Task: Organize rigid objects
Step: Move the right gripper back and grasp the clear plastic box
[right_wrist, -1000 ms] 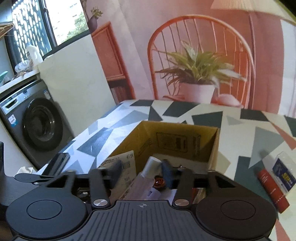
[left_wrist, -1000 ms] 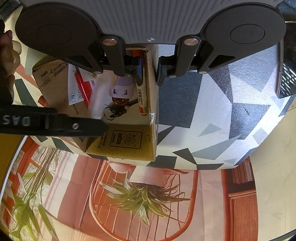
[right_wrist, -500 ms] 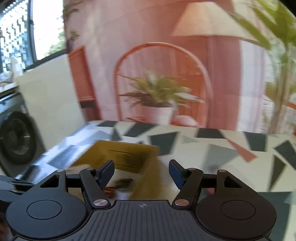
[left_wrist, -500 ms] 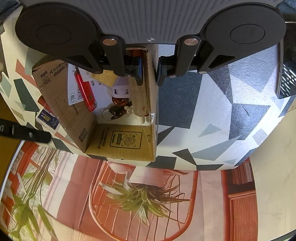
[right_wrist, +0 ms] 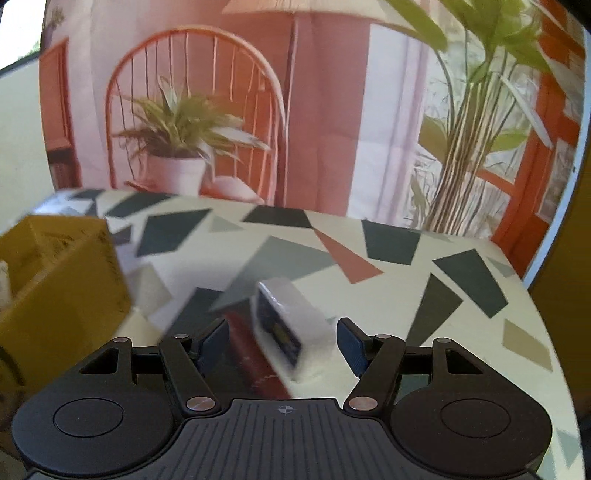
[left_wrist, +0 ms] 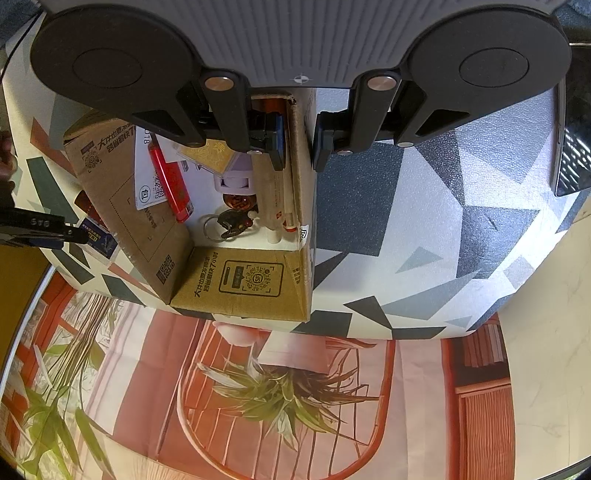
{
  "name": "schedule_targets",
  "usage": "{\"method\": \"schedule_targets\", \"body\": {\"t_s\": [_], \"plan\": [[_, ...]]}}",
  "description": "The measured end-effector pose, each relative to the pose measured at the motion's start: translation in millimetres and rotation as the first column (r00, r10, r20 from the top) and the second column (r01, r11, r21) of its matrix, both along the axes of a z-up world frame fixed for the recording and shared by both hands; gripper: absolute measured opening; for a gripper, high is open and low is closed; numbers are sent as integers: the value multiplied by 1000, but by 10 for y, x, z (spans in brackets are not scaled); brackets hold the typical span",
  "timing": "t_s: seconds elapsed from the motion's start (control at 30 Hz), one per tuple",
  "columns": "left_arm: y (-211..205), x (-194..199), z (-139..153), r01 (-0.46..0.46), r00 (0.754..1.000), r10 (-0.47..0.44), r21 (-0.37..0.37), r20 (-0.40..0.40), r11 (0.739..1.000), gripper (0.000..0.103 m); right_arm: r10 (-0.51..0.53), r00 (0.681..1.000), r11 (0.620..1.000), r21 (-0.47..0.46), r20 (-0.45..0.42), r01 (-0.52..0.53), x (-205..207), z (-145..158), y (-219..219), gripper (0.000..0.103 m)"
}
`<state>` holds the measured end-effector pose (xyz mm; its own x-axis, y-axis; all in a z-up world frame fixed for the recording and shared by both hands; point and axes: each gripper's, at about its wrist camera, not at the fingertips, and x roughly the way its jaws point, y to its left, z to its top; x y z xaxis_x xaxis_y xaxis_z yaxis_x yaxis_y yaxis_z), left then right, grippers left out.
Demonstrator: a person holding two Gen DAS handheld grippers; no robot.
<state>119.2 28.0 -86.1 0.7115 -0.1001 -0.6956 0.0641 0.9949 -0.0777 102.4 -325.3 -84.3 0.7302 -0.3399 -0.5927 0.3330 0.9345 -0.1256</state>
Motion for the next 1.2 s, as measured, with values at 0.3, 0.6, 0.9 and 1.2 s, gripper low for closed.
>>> {"method": "schedule_targets", "body": {"t_s": [0.3, 0.6, 0.9, 1.2], "plan": [[-2, 8, -8, 4, 1000, -4, 2, -4, 1000, 16, -44, 999, 999, 11, -31, 44, 270, -129, -224, 52], [-27, 14, -6, 5, 1000, -5, 10, -6, 1000, 16, -45, 998, 997, 58, -52, 48, 259, -180, -226, 25], [-31, 11, -3, 5, 1000, -5, 10, -6, 1000, 16, -10, 999, 988, 151, -44, 17, 10, -144, 12, 24], [-37, 12, -1, 9, 1000, -9, 10, -7, 1000, 16, -6, 1000, 972, 237, -7, 7, -219, -148, 274, 24]]}}
